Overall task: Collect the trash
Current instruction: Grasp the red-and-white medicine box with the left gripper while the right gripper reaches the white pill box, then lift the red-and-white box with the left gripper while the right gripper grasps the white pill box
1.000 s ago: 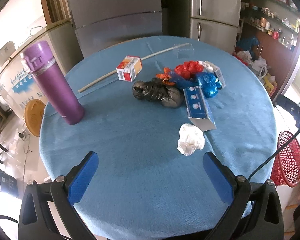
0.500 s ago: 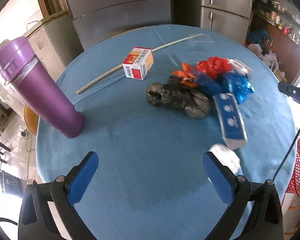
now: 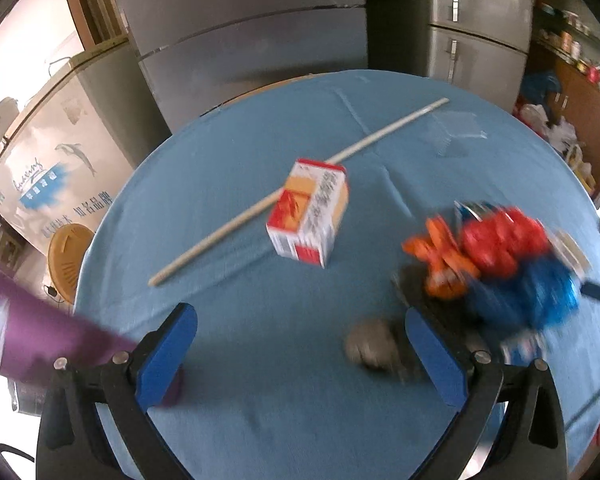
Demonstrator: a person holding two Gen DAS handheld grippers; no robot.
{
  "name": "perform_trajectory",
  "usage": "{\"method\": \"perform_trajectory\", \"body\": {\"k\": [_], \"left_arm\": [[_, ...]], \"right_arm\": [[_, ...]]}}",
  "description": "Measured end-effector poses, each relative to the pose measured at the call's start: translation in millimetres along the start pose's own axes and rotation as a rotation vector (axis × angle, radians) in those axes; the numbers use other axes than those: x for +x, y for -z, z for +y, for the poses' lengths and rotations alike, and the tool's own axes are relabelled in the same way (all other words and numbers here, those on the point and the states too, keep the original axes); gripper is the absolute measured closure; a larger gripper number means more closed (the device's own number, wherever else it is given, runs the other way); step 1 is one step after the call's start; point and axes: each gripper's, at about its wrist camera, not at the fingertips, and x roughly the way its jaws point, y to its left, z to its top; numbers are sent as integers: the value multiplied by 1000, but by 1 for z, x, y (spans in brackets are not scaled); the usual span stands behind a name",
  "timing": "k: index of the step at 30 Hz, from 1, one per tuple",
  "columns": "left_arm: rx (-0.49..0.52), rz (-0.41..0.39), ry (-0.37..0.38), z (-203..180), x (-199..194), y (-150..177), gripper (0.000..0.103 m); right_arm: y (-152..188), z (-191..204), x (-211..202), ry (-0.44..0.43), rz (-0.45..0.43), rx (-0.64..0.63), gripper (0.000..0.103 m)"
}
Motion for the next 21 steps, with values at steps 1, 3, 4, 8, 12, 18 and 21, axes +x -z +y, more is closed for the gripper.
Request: {"method": "perform_trajectory", "body": {"k": [1,3,4,8,12,18,21], "left_arm": [[-5,8,-1,1,9,-9,0],[-19,27,1,2,27,-24,0],[-30,40,3,3,36,-31,0],[-43,83,23,0,65,-47,0],[-21,125,34,-8,88,-53,19],[27,139,60,-18,103,-48,50],[43,109,85,-21,97,-44,51]], "right_arm": [[-4,-1,4,12,4,30,0],[-10,-4,10,15,13,71,0],[-13,-4,13,22,18,90,0],[-24,-4,29,39,66,160,0],[-35,4,43,67,95,170,0],[-45,14,59,170,79,138,1],[-44,18,63,235,47,96,24]]}}
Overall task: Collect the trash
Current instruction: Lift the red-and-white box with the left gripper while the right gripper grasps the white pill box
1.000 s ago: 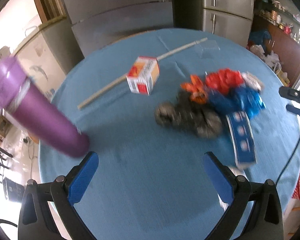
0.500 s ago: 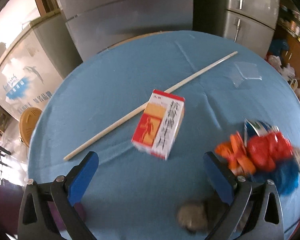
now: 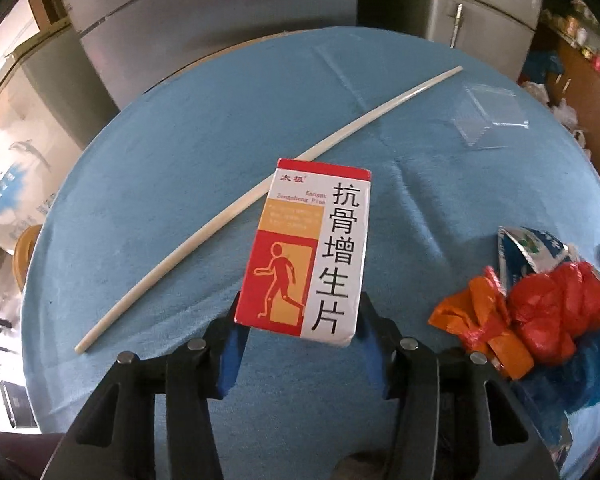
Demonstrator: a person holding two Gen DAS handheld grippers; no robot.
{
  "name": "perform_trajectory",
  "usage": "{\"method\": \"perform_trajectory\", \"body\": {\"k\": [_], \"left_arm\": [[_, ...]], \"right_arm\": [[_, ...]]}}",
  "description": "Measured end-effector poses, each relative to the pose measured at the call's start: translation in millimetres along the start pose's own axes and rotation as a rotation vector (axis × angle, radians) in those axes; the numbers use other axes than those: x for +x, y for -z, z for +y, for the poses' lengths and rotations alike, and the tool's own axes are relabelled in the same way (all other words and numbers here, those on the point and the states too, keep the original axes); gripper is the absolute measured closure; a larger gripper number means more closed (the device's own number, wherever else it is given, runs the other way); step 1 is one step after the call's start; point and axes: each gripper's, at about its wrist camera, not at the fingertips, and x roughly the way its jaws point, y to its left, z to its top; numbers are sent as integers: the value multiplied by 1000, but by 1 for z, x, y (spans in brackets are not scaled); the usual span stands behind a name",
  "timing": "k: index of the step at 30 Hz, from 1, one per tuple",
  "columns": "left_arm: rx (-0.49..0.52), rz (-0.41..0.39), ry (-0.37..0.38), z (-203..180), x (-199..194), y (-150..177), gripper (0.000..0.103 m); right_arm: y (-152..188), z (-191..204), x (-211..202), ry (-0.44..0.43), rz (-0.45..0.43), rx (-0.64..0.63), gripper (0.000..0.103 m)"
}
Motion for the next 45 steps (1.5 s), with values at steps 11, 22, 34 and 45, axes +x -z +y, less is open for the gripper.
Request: {"method": "perform_trajectory", "body": {"k": [11,22,34,45], "left_arm": [[62,-102,23,-14,-54,32,52],[163,-179,120,-57,-126,89,52],[224,-230,156,-87,-160,134,52],[186,-240,141,-71,-175,154,56]], "right_arm": [[17,1,-21,-2,-132,-147,71],[54,-38,-81,18,-259,-192,78],[77,-51,-92,130,-282,-268,16],[101,-38,-51,291,-237,-425,50]]}}
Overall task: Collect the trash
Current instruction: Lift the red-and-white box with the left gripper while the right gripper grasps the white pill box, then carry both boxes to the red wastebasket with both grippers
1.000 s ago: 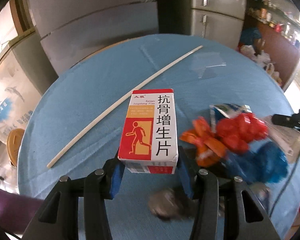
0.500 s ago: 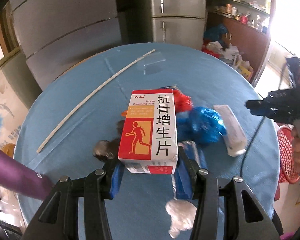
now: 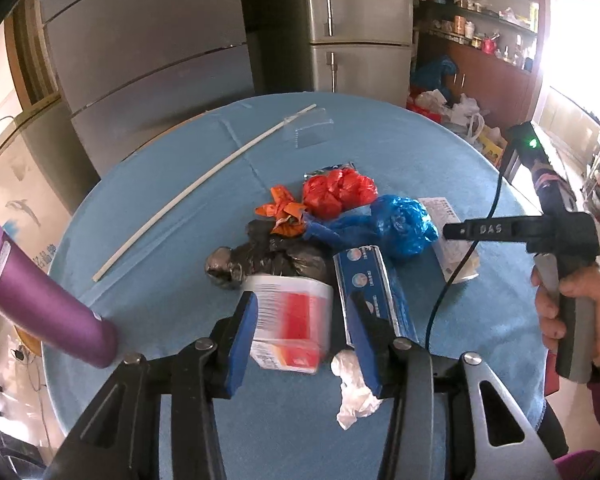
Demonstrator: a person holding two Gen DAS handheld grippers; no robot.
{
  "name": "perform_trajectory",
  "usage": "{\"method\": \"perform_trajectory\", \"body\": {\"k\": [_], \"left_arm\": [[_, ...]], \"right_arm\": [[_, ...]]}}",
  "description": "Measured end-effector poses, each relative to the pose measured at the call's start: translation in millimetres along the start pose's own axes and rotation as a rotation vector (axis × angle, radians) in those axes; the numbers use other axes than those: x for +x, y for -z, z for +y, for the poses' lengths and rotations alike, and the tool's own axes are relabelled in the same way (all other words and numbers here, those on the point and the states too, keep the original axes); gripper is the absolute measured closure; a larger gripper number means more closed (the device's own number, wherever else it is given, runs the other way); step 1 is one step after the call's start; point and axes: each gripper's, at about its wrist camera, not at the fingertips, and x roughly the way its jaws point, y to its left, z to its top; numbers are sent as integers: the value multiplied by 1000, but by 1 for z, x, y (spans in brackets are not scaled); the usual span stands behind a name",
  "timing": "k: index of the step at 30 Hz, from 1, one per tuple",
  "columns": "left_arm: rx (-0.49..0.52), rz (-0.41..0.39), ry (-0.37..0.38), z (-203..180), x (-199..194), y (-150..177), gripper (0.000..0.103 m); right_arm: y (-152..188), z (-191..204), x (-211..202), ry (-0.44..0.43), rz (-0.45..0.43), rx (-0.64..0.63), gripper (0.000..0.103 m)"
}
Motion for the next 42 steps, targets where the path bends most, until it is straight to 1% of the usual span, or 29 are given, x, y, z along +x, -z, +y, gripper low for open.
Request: {"method": "perform_trajectory", "body": {"k": [2,4,6,8,9,10,12,13,17,19,22,24,26,27,29,30,33,35,36,37,38,40,42], "left_arm": [[-7,-10,13,-1,-3,1,56],[10,-18,9,-5,-3,2,56],[3,-1,-1,-4,2,2,56],[-29,15,13,3,5,4,56],[-47,19,16,8,4,5,56],[-66,21,20,13,3,7,56],[-105,34,32,25,2,11,55],[-122,40,32,31,2,13,55],[-181,54,15,54,-3,27,43],[-195,70,9,62,-3,35,41],[-204,114,2,67,4,44,40],[-211,133,19,66,9,45,40],[-206,127,45,59,10,39,39],[-199,122,54,54,11,35,34],[-174,102,63,43,14,26,30],[-161,96,57,37,17,20,30],[-128,91,46,24,30,9,30],[-109,97,10,18,39,5,30],[-103,98,-2,17,43,5,40],[-104,96,3,17,46,5,51],[-108,99,7,18,49,5,55],[-123,84,19,22,49,5,55],[-126,76,16,24,48,8,55]], "right_arm": [[2,8,3,29,-10,-34,45],[4,17,8,59,-21,-78,40],[6,26,12,92,-16,-116,40],[9,30,13,113,-31,-153,57],[11,32,14,145,-39,-181,69],[13,32,14,158,-47,-201,74],[17,23,11,147,-56,-191,79],[18,17,9,143,-58,-179,80],[27,-6,2,155,-71,-170,83],[32,-12,-3,163,-80,-176,83],[41,-27,-13,134,-87,-156,83],[41,-33,-18,123,-87,-144,83],[44,-37,-22,93,-91,-129,83],[45,-38,-23,77,-92,-119,83],[44,-45,-25,30,-93,-90,83],[45,-48,-26,7,-90,-79,83],[52,-46,-35,-13,-95,-70,83],[57,-48,-42,-31,-106,-67,83],[63,-52,-46,-38,-110,-64,83],[64,-54,-49,-45,-114,-60,83],[66,-57,-53,-56,-120,-57,83],[70,-58,-60,-71,-126,-57,83],[72,-60,-62,-85,-128,-54,83]]}}
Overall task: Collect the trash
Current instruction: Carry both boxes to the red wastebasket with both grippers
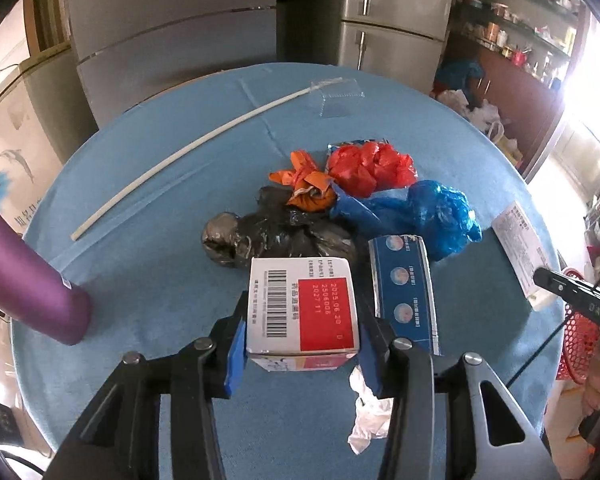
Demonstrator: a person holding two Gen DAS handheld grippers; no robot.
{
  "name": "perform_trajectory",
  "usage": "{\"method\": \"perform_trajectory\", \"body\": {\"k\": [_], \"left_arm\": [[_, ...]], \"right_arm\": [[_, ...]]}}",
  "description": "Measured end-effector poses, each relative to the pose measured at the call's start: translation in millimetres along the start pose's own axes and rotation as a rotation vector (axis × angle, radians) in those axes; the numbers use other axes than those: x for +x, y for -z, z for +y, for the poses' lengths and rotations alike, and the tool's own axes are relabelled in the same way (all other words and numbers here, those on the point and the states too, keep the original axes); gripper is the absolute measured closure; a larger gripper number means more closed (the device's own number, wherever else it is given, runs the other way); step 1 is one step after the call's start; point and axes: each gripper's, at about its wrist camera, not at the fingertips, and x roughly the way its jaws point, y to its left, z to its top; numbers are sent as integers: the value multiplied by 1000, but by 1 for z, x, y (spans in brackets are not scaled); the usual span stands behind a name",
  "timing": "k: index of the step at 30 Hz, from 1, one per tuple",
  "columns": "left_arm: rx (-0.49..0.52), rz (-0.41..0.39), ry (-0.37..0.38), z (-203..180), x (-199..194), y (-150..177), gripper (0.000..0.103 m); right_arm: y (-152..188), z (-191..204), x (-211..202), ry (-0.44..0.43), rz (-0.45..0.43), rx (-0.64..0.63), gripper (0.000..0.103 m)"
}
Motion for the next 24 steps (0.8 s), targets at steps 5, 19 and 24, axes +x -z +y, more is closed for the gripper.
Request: {"method": "perform_trajectory", "body": {"k": [5,19,24], "left_arm": [[-15,-21,-30,3,-12,4,55],[-1,-134,-81,3,-74,12,55],[11,-150,-56,-3,-83,16,55]], "right_arm": [[2,-3,-6,61,-16,-21,82],[-18,-11,-1,102,-67,-34,25],[-26,-3,-7,68,-90,-85,25]]}}
